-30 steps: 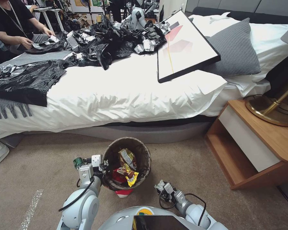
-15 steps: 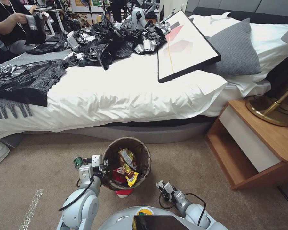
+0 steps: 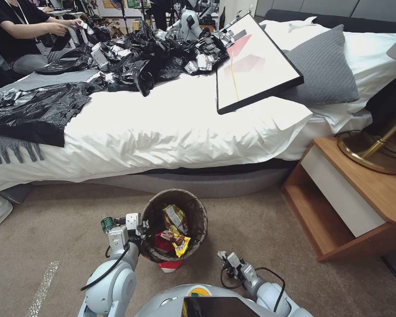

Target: Pick up the trash bin, then pick up the garbage from the floor and place it into the trash bin.

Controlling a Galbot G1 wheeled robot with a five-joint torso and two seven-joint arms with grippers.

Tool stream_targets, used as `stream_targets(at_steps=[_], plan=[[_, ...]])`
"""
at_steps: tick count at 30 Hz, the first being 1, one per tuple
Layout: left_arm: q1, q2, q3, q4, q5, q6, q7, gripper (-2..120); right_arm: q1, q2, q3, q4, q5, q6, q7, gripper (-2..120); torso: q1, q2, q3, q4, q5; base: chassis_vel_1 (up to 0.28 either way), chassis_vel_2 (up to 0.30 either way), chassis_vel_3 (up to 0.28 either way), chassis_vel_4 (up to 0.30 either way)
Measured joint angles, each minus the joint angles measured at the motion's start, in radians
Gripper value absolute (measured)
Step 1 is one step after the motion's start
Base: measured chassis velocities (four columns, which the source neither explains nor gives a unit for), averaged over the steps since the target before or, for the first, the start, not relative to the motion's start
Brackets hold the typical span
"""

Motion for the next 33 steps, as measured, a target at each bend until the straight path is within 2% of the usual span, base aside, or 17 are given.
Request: stream_targets(at_steps=[4, 7, 12, 14, 15, 18, 19, 21, 26, 32, 33], plan=[[-0.004, 0.000, 0.000, 0.003, -0.002, 0.000, 0.001, 3, -0.030, -0.004, 0.033, 0.081, -0.001, 0.032, 0.018, 0, 0.000, 0.000, 0.000, -0.0001, 0.0002, 0.000, 0.000, 0.000, 0.000], [-0.008, 0.000, -0.003, 0.009, -0.007, -0.001, 0.001, 3, -0.078, 0.001, 0.095, 0.223, -0.009, 0.076, 0.045, 0, 0.000, 0.000, 0.000, 0.0001, 0.0001, 0.000, 0.000, 0.000, 0.000], [-0.009, 0.001, -0.003, 0.009, -0.009, -0.001, 0.000, 3, -0.116, 0.004, 0.132, 0.318, -0.022, 0.133, 0.066, 0, 0.000, 0.000, 0.000, 0.0001, 0.0000, 0.000, 0.000, 0.000, 0.000], [-0.010, 0.001, -0.002, 0.009, -0.010, -0.001, -0.001, 3, -0.135, 0.008, 0.148, 0.387, -0.040, 0.202, 0.079, 0, 0.000, 0.000, 0.000, 0.0000, -0.0001, 0.000, 0.000, 0.000, 0.000], [-0.010, 0.001, -0.002, 0.009, -0.010, -0.001, -0.001, 3, -0.135, 0.008, 0.148, 0.387, -0.040, 0.202, 0.079, 0, 0.000, 0.000, 0.000, 0.0000, -0.0001, 0.000, 0.000, 0.000, 0.000], [-0.007, 0.001, -0.001, 0.009, -0.010, -0.001, -0.002, 3, -0.134, 0.023, 0.167, 0.467, -0.066, 0.327, 0.061, 0, 0.000, 0.000, 0.000, 0.0003, 0.0001, 0.000, 0.000, 0.000, 0.000], [-0.007, 0.001, -0.001, 0.009, -0.010, -0.001, -0.002, 3, -0.134, 0.023, 0.167, 0.467, -0.066, 0.327, 0.061, 0, 0.000, 0.000, 0.000, 0.0003, 0.0001, 0.000, 0.000, 0.000, 0.000], [-0.007, 0.002, 0.000, 0.009, -0.010, 0.000, -0.002, 3, -0.130, 0.024, 0.175, 0.543, -0.070, 0.363, 0.040, 0, 0.000, 0.000, 0.000, 0.0003, 0.0000, 0.000, 0.000, 0.000, 0.000], [-0.007, 0.002, 0.003, 0.009, -0.009, 0.001, -0.002, 3, -0.120, 0.014, 0.165, 0.658, -0.056, 0.382, -0.030, 0, 0.000, 0.000, 0.000, 0.0002, -0.0001, 0.000, 0.000, 0.000, 0.000], [-0.007, 0.002, 0.008, 0.009, -0.007, 0.002, -0.003, 3, -0.097, 0.003, 0.137, 0.694, -0.035, 0.375, -0.093, 0, 0.000, 0.000, 0.000, 0.0001, -0.0001, 0.000, 0.000, 0.000, 0.000], [-0.006, 0.001, 0.014, 0.009, -0.005, 0.003, -0.003, 3, -0.074, -0.009, 0.099, 0.695, -0.032, 0.359, -0.113, 0, 0.000, 0.000, 0.000, 0.0001, 0.0000, 0.000, 0.000, 0.000, 0.000]])
